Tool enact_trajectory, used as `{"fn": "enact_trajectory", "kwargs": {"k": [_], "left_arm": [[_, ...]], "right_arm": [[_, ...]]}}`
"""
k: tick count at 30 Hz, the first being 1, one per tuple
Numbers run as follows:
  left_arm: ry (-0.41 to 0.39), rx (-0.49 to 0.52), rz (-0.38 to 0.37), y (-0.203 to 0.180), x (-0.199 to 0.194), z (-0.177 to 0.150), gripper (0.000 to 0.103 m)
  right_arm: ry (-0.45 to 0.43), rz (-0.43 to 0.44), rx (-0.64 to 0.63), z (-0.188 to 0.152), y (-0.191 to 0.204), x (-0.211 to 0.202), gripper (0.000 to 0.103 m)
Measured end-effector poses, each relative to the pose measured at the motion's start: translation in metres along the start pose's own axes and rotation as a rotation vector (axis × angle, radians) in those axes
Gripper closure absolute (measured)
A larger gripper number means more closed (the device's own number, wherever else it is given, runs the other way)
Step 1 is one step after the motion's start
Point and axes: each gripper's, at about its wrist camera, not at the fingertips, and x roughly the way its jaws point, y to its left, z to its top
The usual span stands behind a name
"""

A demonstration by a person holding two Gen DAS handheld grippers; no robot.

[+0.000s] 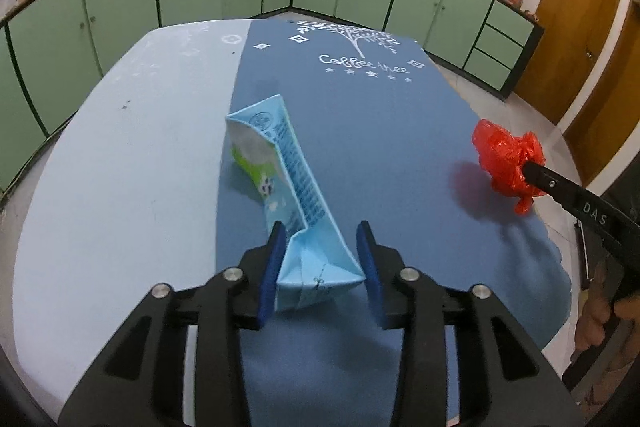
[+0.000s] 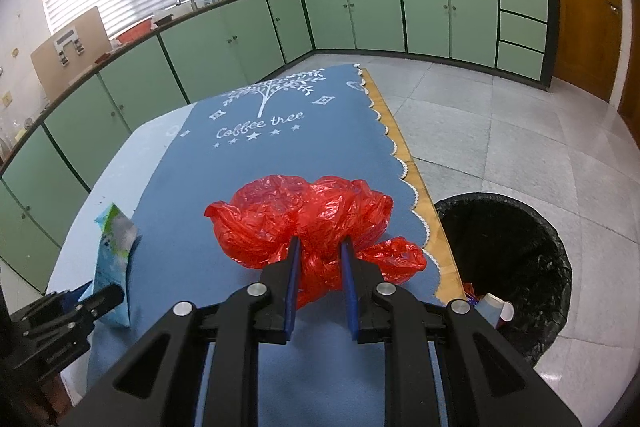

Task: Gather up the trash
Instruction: 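Lift the milk carton with the left gripper while the right gripper carries the red bag toward the bin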

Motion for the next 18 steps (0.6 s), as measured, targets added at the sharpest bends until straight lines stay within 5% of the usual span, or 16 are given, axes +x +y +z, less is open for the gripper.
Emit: {"fn": "enact_trajectory", "kwargs": {"k": [1, 3, 18], "left_arm": [[-0.007, -0.004, 0.002, 0.001, -0.002, 0.000, 0.044], [-0.025, -0.008, 0.010, 0.001, -0.007, 0.004, 0.041], [0.072, -0.041, 0.073, -0.009, 0.032, 0.038, 0.036]], "right_arm": [[0.001, 0.000, 0.001, 0.000, -0.001, 0.001, 0.083], [0.001, 0.001, 0.002, 0.000, -0.001, 0.002, 0.083], [0.000, 0.002, 0.004, 0.000, -0.002, 0.003, 0.083]]}}
